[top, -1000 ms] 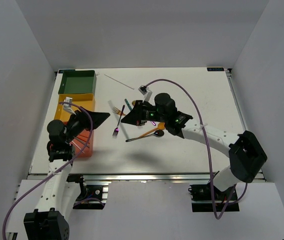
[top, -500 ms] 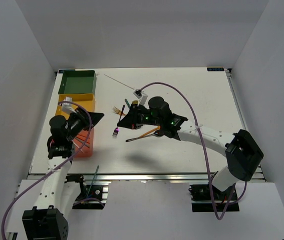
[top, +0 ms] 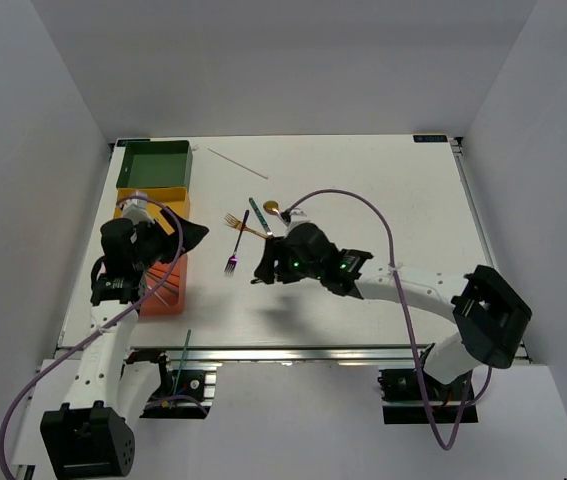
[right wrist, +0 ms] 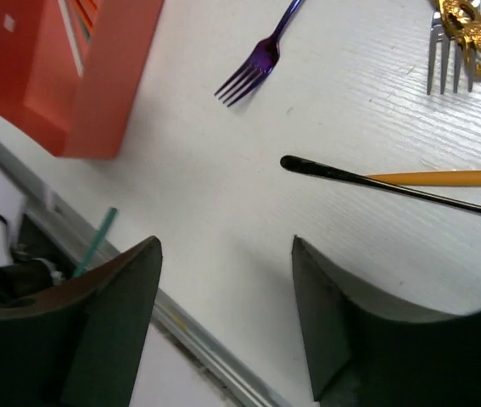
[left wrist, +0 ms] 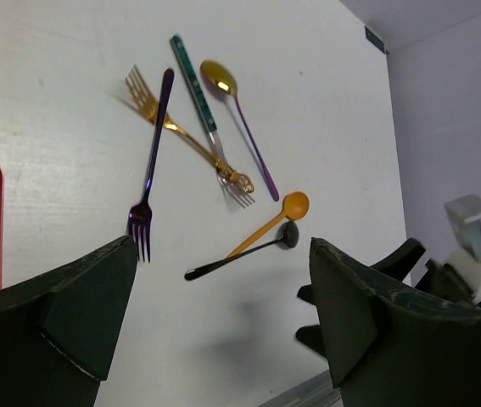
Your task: Sort the eating utensils into containers
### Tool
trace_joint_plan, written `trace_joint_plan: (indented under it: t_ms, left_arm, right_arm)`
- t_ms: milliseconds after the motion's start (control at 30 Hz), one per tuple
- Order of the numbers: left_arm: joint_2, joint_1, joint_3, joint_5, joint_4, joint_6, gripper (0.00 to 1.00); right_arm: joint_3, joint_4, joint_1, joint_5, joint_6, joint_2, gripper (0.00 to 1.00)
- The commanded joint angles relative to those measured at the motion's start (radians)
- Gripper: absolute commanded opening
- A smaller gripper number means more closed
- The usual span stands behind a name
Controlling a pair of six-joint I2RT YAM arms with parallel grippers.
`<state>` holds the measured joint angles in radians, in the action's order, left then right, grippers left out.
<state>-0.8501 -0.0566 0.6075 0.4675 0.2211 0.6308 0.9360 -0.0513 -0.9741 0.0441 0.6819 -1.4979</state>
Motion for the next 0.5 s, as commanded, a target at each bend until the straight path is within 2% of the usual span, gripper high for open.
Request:
trace_joint_plan:
  t_ms: [0, 33, 100, 233, 300, 433, 467]
  left_arm:
    - [0.032, 0.001, 0.072, -0.006, 0.056, -0.086, 0.91]
    - [0.036, 0.001, 0.083, -0.015, 0.064, -0.091, 0.91]
    - [0.054, 0.001, 0.086, -0.033, 0.087, -0.094, 0.91]
    - [0.094, 0.001, 0.1, -0.205, 0.158, -0.109, 0.95]
    - [0.132, 0.001, 0.103, -0.288, 0.194, -0.108, 0.98]
    - [0.201, 0.0, 0.113, -0.49, 0.239, -0.089, 0.98]
    - [0.21, 0.001, 0.117, -0.5, 0.244, -0.092, 0.98]
  right_arm:
    - [0.107, 0.157, -0.128, 0.236, 0.013, -0.054, 0.71]
    - [0.133, 0.188, -0.15, 0.282, 0.052, -0.086, 0.72]
    - [0.139, 0.206, -0.217, 0.36, 0.146, -0.107, 0.89]
    - [0.193, 0.225, -0.334, 0.457, 0.287, -0.183, 0.89]
    - [0.272, 0.263, -0.397, 0.494, 0.346, -0.225, 0.89]
    - [0.484, 0.374, -0.488, 0.528, 0.412, -0.361, 0.89]
    - [0.485, 0.407, -0.488, 0.536, 0.432, -0.381, 0.89]
